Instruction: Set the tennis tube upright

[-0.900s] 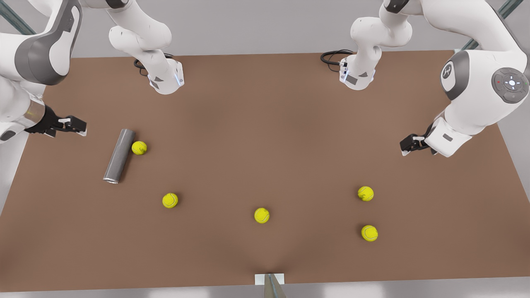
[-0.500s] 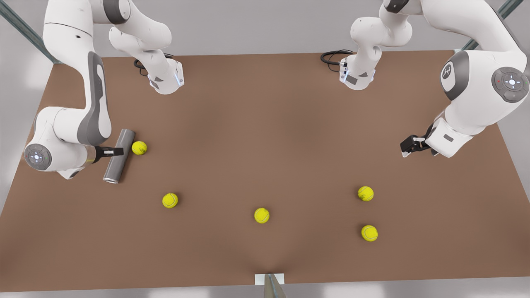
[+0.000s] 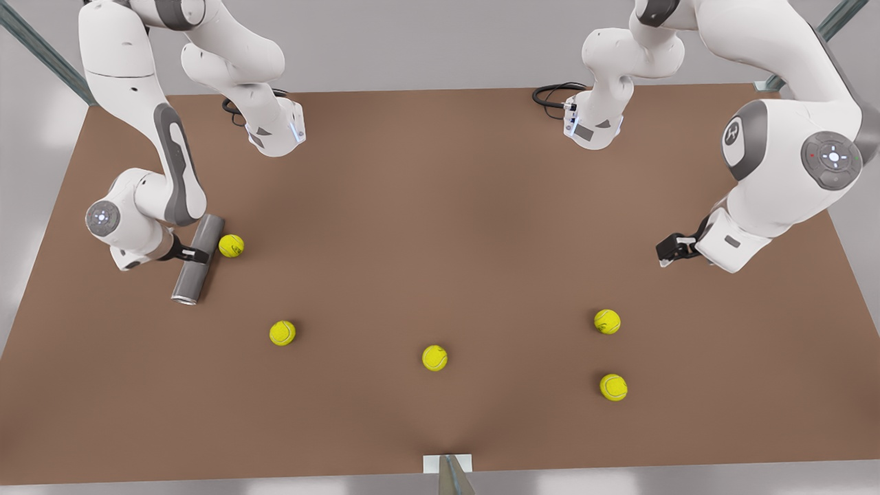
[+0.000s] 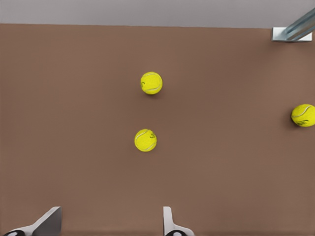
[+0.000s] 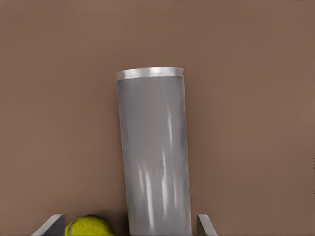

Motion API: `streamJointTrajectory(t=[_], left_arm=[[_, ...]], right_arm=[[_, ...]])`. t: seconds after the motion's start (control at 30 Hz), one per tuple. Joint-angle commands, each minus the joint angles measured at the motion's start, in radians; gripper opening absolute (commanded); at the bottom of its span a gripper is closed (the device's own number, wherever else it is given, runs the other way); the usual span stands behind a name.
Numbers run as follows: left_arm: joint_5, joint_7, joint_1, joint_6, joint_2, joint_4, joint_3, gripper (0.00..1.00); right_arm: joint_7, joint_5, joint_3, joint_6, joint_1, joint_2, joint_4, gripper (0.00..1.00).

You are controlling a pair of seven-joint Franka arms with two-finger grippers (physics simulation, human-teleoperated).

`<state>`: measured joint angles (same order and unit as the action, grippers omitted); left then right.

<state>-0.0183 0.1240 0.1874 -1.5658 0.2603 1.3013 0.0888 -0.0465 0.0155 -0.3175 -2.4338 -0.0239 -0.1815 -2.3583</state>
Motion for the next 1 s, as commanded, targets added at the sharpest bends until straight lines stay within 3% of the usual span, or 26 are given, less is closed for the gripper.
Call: streamJointTrajectory(t=[0.0, 0.87, 0.97], left_arm=[[0.0, 0.02, 0.001, 0.009, 0.001, 0.0, 0.0, 1.0], [0.003, 0.055, 0.011, 0.021, 0.014, 0.0, 0.0, 1.0], [0.003, 0.055, 0.011, 0.021, 0.014, 0.0, 0.0, 1.0]], right_arm=[[0.008, -0.002, -0.008, -0.171, 0.001, -0.022, -0.01, 1.0], [0.008, -0.002, -0.014, -0.152, -0.004, -0.194, -0.035, 1.0], [0.008, -0.002, -0.012, -0.111, -0.002, -0.193, -0.015, 0.86]])
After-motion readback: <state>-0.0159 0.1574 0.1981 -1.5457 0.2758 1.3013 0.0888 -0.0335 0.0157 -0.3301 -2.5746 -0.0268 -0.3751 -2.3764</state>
